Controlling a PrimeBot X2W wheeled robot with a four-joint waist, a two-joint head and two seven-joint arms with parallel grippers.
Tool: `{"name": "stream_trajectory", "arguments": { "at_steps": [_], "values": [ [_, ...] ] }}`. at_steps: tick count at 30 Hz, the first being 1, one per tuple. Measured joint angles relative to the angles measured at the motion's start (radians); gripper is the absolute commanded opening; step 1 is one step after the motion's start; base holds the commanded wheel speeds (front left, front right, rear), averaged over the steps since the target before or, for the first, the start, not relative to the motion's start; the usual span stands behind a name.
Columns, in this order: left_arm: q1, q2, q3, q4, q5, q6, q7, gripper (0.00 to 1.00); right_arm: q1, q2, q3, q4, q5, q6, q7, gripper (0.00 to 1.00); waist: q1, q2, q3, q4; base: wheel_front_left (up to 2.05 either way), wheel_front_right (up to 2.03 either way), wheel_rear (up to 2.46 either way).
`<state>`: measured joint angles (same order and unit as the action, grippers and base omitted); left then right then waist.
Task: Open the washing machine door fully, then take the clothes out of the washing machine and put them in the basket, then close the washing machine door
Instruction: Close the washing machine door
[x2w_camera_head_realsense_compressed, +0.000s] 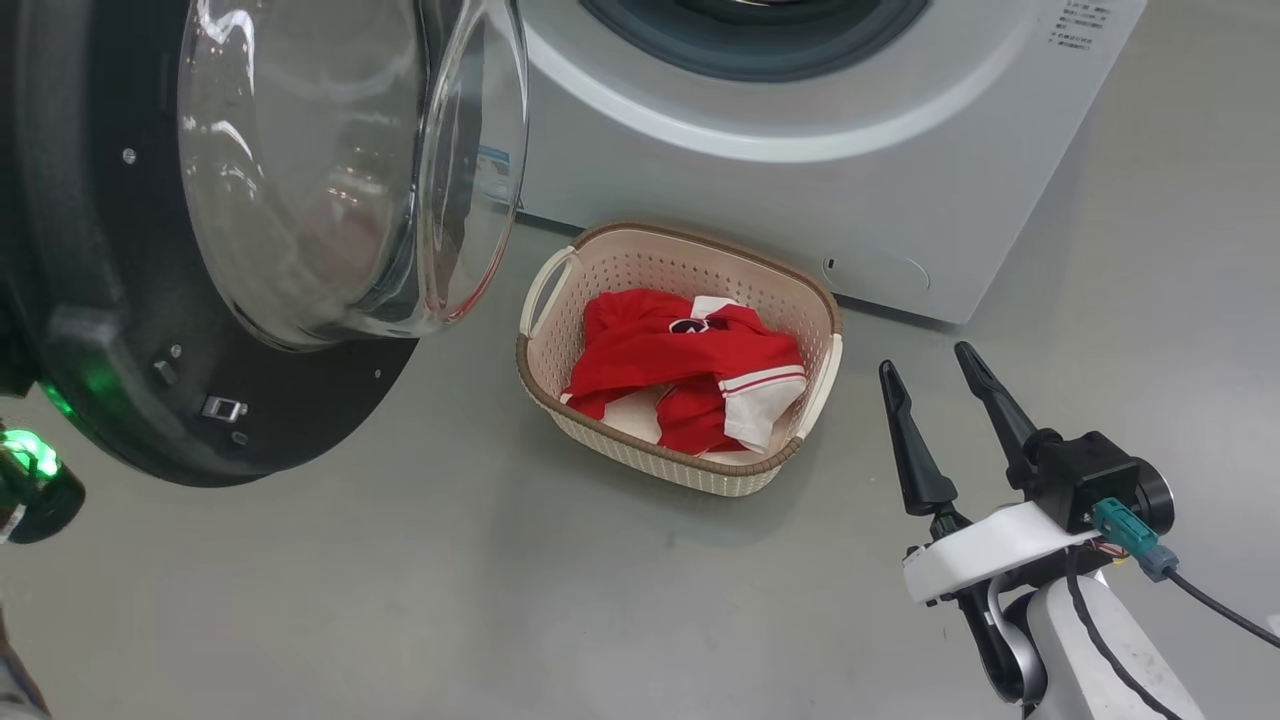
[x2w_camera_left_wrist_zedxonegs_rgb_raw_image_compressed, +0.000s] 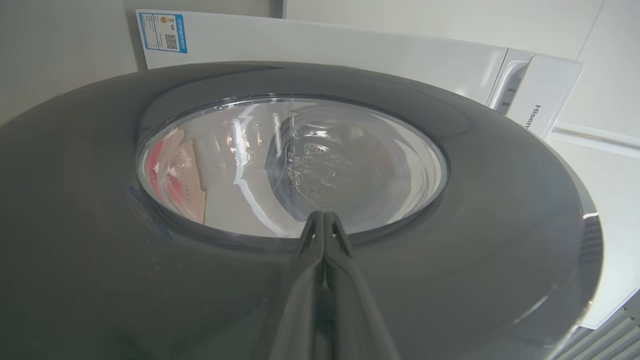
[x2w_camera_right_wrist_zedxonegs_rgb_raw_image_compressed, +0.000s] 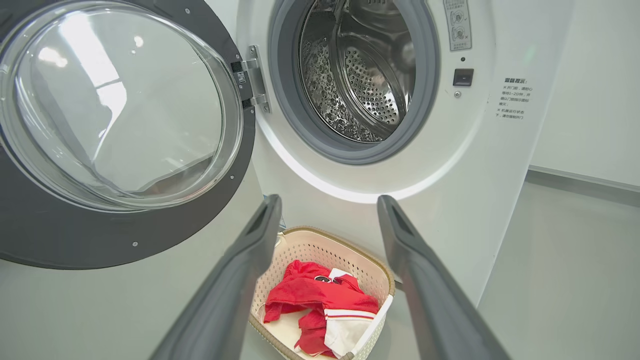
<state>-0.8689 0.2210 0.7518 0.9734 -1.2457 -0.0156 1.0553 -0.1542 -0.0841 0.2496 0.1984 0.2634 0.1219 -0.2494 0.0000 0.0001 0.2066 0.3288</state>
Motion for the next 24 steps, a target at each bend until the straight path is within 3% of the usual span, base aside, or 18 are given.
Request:
{"name": "stream_trajectory", "arguments": {
  "at_steps": [8,24],
  "values": [
    [0.06,-0.054,-0.003,-0.032,-0.031,-0.029,0.073,0.0,0.014,0.007,0.004,-0.001,0.0,0.0,-0.002,1.0,0.0,0.0,-0.021,-0.001,0.0,0.0,0.0],
    [0.12,-0.147,0.014,-0.126,-0.09,-0.043,0.155,0.0,0.026,0.013,0.008,-0.006,0.0,0.0,-0.002,1.0,0.0,0.0,-0.036,-0.008,0.0,0.0,0.0]
  ]
}}
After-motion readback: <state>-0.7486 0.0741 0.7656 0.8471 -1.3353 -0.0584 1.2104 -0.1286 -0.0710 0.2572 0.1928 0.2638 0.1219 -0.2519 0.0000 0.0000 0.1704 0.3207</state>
